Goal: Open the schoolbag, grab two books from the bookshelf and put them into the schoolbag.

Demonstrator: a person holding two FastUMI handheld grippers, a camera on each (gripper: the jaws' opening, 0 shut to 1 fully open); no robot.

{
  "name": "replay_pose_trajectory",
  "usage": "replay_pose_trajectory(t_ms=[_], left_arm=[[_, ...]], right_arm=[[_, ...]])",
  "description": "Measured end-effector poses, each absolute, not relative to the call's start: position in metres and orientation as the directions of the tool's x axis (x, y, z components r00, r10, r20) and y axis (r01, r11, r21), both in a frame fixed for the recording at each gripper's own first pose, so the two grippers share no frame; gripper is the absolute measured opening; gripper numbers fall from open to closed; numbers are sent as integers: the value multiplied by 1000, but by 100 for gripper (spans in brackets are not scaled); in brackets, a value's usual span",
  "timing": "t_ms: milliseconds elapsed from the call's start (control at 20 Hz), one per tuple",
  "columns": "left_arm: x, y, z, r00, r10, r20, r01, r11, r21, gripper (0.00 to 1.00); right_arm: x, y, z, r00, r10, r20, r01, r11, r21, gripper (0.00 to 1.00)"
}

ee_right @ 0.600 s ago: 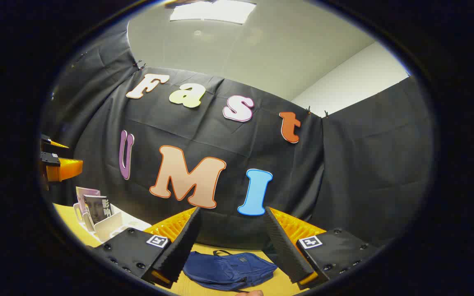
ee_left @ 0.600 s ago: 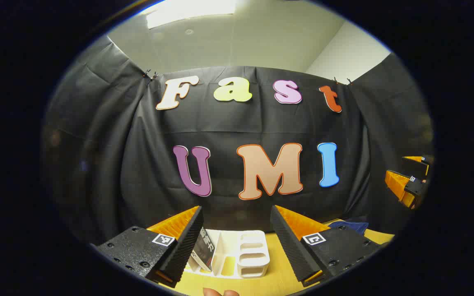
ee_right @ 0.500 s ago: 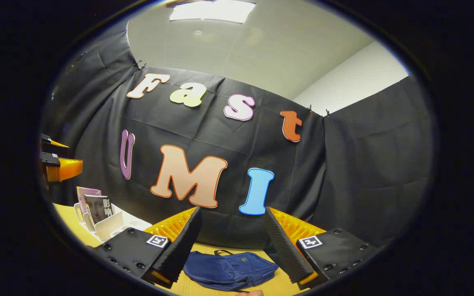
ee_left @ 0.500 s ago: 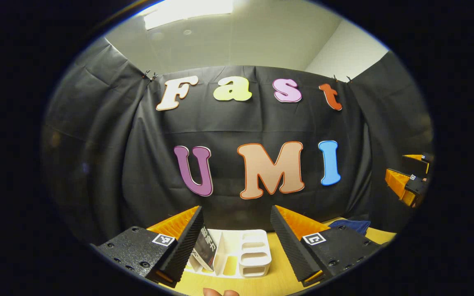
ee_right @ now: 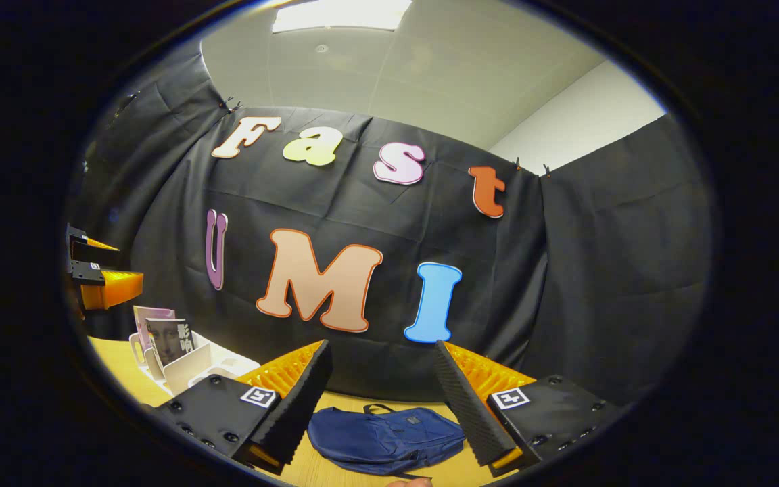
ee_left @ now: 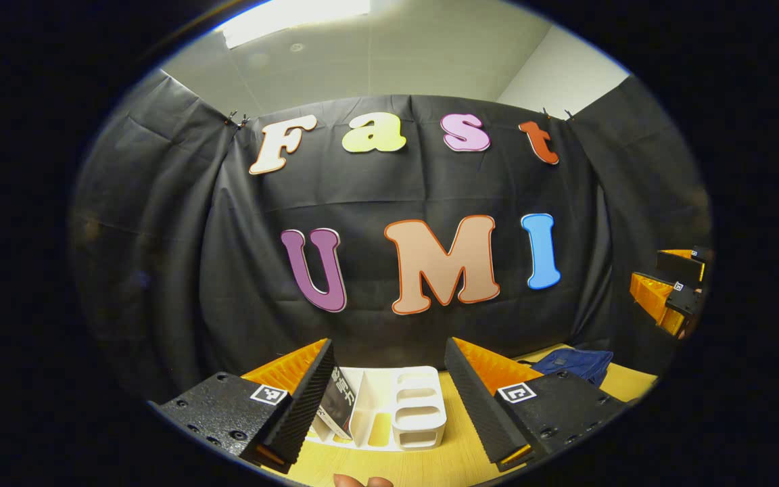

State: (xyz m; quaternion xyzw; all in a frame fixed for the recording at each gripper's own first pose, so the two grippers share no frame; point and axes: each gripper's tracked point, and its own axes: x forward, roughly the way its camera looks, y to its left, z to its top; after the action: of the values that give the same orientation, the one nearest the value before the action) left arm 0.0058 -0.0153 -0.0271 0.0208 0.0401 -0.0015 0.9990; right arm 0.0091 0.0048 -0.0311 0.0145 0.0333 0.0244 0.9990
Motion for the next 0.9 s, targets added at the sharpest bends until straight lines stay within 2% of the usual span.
replay_pose_trajectory(t_ms=[50, 100, 150, 200, 300, 400, 450, 650, 700, 800, 850, 900], left_arm=[[5, -16, -30, 996, -3, -89, 6, 999, 40, 100], [5, -18, -34, 995, -3, -99, 7, 999, 40, 96], [6, -19, -38, 994, -3, -107, 8, 999, 41, 99], [7, -18, -40, 994, -2, -113, 7, 999, 45, 96], [8, -21, -43, 993, -2, -122, 8, 999, 45, 96], [12, -23, -46, 992, -2, -128, 8, 999, 44, 96], [14, -23, -47, 991, 2, -131, 4, 999, 46, 96], [24, -24, -45, 992, 23, -128, -16, 998, 55, 96], [26, -25, -47, 991, 29, -127, -21, 998, 60, 96], [32, -26, -46, 992, 45, -122, -36, 997, 70, 96], [34, -26, -45, 991, 55, -123, -46, 996, 72, 96], [36, -28, -47, 990, 65, -126, -57, 996, 71, 96]], right_arm=[[10, 5, -34, 996, 50, -70, -49, 999, 24, 100], [9, 6, -35, 996, 53, -70, -51, 998, 19, 97], [9, 6, -37, 996, 56, -70, -55, 998, 16, 94], [10, 6, -40, 996, 62, -72, -61, 998, 13, 98], [13, 7, -46, 994, 70, -82, -69, 997, 20, 100], [17, 5, -49, 994, 73, -84, -71, 997, 27, 98], [21, 4, -49, 994, 75, -80, -73, 997, 25, 94], [43, 2, -48, 993, 108, -43, -108, 994, 3, 94], [49, 1, -46, 992, 126, -22, -127, 992, -18, 98], [63, 5, -46, 983, 183, 17, -180, 980, -89, 100], [69, 6, -51, 977, 213, 26, -207, 968, -142, 93], [77, 8, -59, 968, 248, 29, -238, 951, -196, 100]])
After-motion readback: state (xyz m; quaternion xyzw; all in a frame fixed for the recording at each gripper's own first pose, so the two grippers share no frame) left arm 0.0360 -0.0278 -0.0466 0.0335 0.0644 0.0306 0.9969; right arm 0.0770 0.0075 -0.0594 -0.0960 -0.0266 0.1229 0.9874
